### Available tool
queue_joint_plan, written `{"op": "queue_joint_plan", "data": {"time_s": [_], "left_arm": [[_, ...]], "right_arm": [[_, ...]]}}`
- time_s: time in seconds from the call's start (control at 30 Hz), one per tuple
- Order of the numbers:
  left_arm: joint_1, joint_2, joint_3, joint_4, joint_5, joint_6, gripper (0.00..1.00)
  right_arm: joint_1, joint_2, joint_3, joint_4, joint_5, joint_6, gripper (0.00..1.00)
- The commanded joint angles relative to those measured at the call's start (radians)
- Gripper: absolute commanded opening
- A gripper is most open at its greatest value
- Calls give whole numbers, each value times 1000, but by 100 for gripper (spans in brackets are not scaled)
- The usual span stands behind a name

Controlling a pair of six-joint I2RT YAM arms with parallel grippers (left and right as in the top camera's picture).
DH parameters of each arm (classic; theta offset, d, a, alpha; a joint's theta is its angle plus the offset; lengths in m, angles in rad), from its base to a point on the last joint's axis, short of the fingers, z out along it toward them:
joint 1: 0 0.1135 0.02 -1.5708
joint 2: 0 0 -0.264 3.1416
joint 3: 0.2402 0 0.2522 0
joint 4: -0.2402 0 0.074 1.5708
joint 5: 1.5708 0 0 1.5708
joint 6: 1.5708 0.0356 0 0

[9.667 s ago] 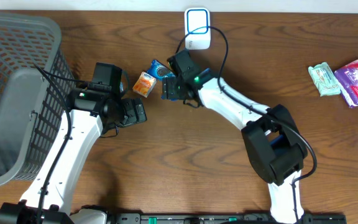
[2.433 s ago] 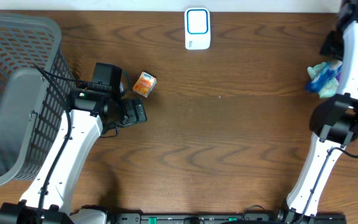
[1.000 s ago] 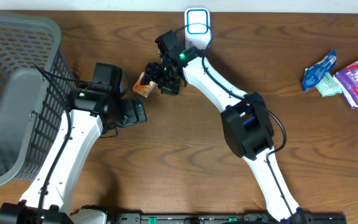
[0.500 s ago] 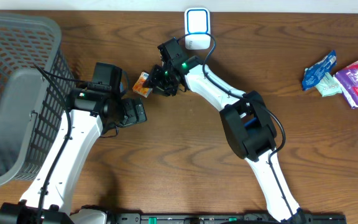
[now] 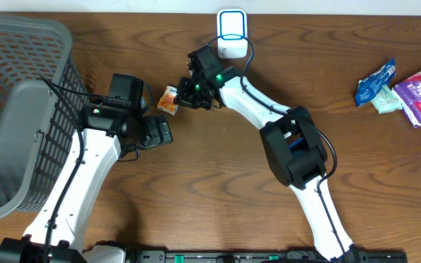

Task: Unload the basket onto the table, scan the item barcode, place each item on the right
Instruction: 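Reach the right gripper to the orange tissue box and grasp it, then lift the orange tissue box toward the scanner with the right gripper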

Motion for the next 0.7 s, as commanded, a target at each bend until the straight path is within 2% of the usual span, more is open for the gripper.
{"op": "queue_joint_plan", "data": {"time_s": [0.0, 0.07, 0.17, 0.3, 0.33, 0.37, 0.5, 0.57, 0.67], "left_arm": [[2, 2, -7, -3, -6, 5, 98], [2, 2, -7, -3, -6, 5, 98], [2, 2, -7, -3, -6, 5, 98], [2, 2, -7, -3, -6, 5, 98], [2, 2, -7, -3, -6, 5, 98], [2, 2, -7, -3, -6, 5, 98], [2, 2, -7, -3, -6, 5, 98], [2, 2, -7, -3, -6, 5, 98], [2, 2, -7, -3, -6, 5, 98]], "right_arm": [[-51, 31, -27, 23, -251, -129, 1], [-101, 31, -27, 41, -507, -241, 1], [-167, 31, -27, -5, -722, -317, 1], [-253, 31, -27, -121, -780, -395, 1], [-264, 31, -27, -145, -780, -457, 1], [-282, 31, -27, -188, -779, -580, 1], [-324, 31, -27, -311, -803, -753, 1], [-357, 31, -27, -368, -925, -1005, 1], [-394, 31, -27, -439, -1029, -1245, 1]]}}
